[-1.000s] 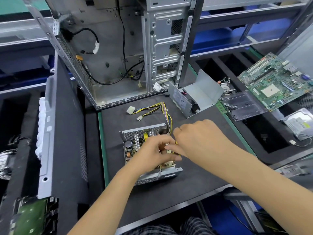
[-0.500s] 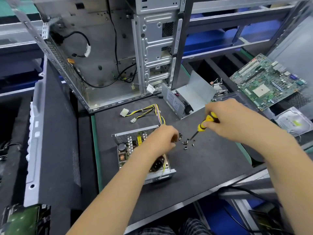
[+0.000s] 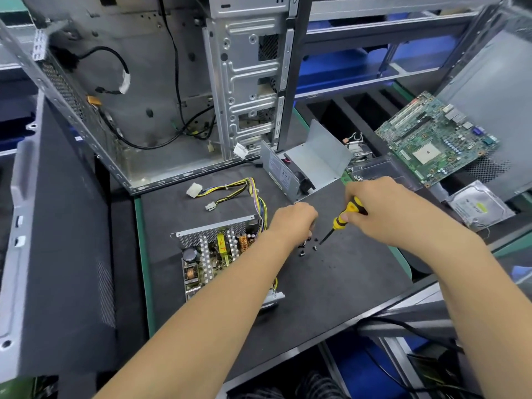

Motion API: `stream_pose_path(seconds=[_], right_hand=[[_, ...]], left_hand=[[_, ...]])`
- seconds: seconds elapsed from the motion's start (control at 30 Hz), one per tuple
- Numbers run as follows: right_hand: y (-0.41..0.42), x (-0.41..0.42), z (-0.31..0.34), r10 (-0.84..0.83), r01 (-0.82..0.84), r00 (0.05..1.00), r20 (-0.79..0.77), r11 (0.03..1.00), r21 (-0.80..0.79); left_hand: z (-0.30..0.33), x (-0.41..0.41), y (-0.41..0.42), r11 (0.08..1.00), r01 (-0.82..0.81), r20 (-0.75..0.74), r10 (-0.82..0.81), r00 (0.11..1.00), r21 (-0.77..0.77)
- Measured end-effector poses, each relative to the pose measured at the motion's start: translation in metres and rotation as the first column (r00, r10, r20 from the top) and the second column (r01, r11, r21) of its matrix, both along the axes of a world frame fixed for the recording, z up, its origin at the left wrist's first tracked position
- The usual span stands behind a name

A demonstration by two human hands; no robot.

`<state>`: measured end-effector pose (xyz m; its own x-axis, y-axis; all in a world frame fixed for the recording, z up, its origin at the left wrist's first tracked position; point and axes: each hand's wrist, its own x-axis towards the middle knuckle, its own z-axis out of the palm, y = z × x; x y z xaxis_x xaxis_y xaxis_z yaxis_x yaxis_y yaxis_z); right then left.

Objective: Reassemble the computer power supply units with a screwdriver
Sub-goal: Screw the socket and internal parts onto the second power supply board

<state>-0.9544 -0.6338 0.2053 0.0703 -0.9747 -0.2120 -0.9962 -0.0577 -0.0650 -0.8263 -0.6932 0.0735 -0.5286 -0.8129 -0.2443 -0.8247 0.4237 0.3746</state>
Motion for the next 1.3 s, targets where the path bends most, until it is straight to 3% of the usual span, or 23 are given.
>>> stream_pose_path(seconds=[0.57,0.67,0.73,0.83,0.9,1.03,1.13,1.3], right_hand=[[0.000,0.002,-0.005,0.028,-0.028,1.000,0.008,1.000,-0.001],[0.001,0.005,-0.004,0.048,-0.047,0.998,0.035,0.999,-0.022],[0.002,0.006,0.002,0.073,-0.068,0.994,0.085,0.996,-0.061],[0.001,0.016,0.015,0.137,-0.108,0.970,0.199,0.982,-0.153],[-0.002,0.031,0.023,0.195,-0.138,0.938,0.287,0.969,-0.206],[-0.001,0.072,0.030,0.289,-0.164,0.843,0.454,0.941,-0.295],[0.006,0.101,0.029,0.316,-0.172,0.727,0.610,0.943,-0.284],[0.016,0.123,0.027,0.299,-0.234,0.618,0.727,0.953,-0.193]], left_hand=[[0.001,0.007,0.008,0.998,-0.059,0.060,0.057,0.997,0.030],[0.019,0.015,0.016,0.982,-0.184,-0.162,0.189,0.968,0.049],[0.036,0.029,0.029,0.944,-0.316,-0.463,0.325,0.825,0.099],[0.055,0.070,0.053,0.818,-0.483,-0.779,0.512,0.361,0.314],[0.058,0.101,0.067,0.720,-0.534,-0.808,0.579,0.110,0.443],[0.049,0.151,0.089,0.520,-0.571,-0.740,0.621,-0.258,0.636],[0.043,0.176,0.101,0.442,-0.516,-0.664,0.629,-0.405,0.734],[0.049,0.193,0.107,0.493,-0.317,-0.584,0.636,-0.504,0.810]])
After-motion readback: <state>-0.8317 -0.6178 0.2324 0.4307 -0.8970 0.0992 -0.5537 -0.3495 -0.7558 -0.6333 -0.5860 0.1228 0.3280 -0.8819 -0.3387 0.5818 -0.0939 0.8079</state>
